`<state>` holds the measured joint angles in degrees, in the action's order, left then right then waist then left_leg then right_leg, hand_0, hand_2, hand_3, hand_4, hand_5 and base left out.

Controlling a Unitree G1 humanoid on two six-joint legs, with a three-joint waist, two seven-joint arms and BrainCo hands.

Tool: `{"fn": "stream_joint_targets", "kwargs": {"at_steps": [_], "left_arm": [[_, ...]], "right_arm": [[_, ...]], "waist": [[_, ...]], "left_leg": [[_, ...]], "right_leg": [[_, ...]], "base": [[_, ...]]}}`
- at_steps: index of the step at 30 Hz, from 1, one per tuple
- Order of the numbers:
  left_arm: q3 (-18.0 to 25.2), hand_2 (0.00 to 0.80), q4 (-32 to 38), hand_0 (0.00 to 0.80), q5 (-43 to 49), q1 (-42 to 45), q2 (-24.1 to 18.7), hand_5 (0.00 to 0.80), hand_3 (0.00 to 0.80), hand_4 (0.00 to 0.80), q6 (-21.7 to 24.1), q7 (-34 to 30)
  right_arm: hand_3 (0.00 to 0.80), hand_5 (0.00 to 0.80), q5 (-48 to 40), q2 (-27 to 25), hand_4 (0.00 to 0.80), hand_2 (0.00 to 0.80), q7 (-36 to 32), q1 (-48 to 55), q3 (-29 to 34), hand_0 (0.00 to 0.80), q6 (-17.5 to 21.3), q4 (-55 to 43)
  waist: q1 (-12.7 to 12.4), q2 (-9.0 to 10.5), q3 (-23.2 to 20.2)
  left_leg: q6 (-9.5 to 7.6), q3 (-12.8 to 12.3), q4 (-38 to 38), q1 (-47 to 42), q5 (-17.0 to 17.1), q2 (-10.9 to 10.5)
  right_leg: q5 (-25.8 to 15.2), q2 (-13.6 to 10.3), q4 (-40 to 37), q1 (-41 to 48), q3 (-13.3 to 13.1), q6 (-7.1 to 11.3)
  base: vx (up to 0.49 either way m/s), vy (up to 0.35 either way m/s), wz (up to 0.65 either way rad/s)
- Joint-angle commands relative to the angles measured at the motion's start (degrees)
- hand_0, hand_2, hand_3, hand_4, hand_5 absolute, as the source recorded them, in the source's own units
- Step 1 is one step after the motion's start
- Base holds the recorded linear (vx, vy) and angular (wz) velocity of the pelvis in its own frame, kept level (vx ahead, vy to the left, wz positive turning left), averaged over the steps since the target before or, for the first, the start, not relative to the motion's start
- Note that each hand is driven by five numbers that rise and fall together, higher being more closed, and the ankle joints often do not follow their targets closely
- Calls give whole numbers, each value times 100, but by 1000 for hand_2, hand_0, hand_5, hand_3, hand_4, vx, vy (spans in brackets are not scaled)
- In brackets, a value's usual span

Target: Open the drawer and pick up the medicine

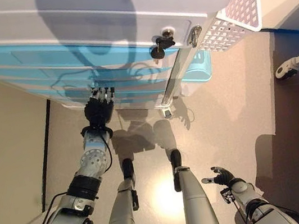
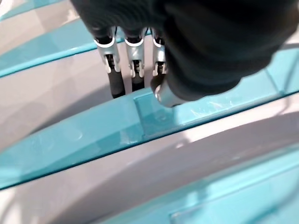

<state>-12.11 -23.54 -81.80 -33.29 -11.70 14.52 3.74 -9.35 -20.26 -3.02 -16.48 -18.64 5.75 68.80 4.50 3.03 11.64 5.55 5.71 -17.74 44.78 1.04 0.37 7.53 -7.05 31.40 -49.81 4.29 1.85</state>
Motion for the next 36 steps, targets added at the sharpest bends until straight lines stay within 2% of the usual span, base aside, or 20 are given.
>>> {"fn": "stream_joint_targets", "kwargs": {"at_steps": [1,8,20,36], "left_arm": [[383,800,1307,800,442,245,-324,800,800,800,159,-615],[453,800,1423,800,398,599,-386,800,800,800,28,-744],[675,800,1471,800,270,1118,-328,800,800,800,-62,-893],[979,800,1076,800,-91,1945,-15,800,800,800,-208,-1009]], "right_arm": [[0,0,170,-297,0,0,92,234,-56,0,-95,94],[0,0,206,-306,0,0,71,250,-1,0,-95,97],[0,0,218,-335,0,0,17,243,66,0,-82,95],[0,0,233,-376,0,0,19,141,128,0,-66,16]], "waist": [[-115,-40,-279],[-215,-126,-210],[-275,-105,-126],[-377,-43,5]], "left_leg": [[-260,131,-256,511,15,-188],[-236,185,-218,512,72,-210],[-307,114,-329,559,10,-224],[-412,0,-620,619,-155,-208]], "right_leg": [[-204,174,-170,-10,119,162],[-185,141,-169,11,215,149],[-237,123,-170,-24,131,158],[-354,125,-173,-65,45,193]], "base": [[-15,-10,10],[-27,-6,9],[-12,21,-1],[-12,20,-3]]}}
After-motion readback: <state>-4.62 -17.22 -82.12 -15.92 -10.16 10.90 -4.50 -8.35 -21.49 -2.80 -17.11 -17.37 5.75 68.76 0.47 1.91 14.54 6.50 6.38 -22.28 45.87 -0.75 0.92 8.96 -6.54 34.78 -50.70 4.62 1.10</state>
